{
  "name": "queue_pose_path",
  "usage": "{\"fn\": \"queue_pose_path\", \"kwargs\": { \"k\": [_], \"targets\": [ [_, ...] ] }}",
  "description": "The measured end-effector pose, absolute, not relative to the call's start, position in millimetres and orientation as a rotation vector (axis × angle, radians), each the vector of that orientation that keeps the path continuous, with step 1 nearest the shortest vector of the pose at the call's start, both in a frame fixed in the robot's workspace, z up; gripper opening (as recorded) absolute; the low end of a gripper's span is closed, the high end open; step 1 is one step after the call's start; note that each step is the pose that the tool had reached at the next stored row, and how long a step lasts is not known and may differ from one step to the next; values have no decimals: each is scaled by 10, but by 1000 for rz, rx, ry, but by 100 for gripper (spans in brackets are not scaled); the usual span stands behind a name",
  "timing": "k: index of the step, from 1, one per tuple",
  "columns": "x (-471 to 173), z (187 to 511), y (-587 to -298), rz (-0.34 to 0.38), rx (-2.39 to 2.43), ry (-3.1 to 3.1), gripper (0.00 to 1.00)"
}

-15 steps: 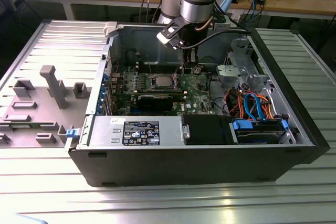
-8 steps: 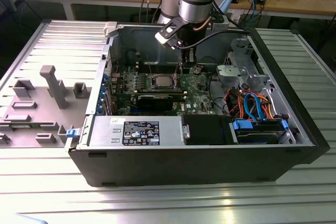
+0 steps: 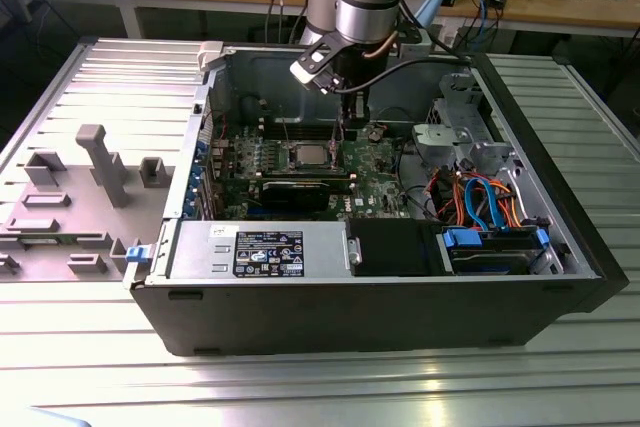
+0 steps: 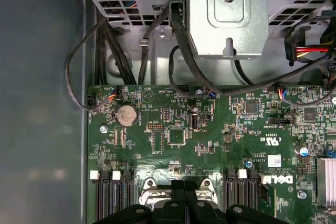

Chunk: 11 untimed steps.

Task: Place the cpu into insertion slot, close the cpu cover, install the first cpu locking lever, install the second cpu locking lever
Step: 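Close the cpu cover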

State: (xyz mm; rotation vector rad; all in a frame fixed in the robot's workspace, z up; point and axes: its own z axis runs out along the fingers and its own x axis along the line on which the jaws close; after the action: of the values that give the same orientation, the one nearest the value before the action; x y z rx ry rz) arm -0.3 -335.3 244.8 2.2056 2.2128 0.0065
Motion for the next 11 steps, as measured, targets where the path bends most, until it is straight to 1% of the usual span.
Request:
{"fn": "queue_pose_path", "kwargs": {
  "k": [11],
  "targets": [
    [-78,2447,-3353,7,2206,2213,11]
  ]
}}
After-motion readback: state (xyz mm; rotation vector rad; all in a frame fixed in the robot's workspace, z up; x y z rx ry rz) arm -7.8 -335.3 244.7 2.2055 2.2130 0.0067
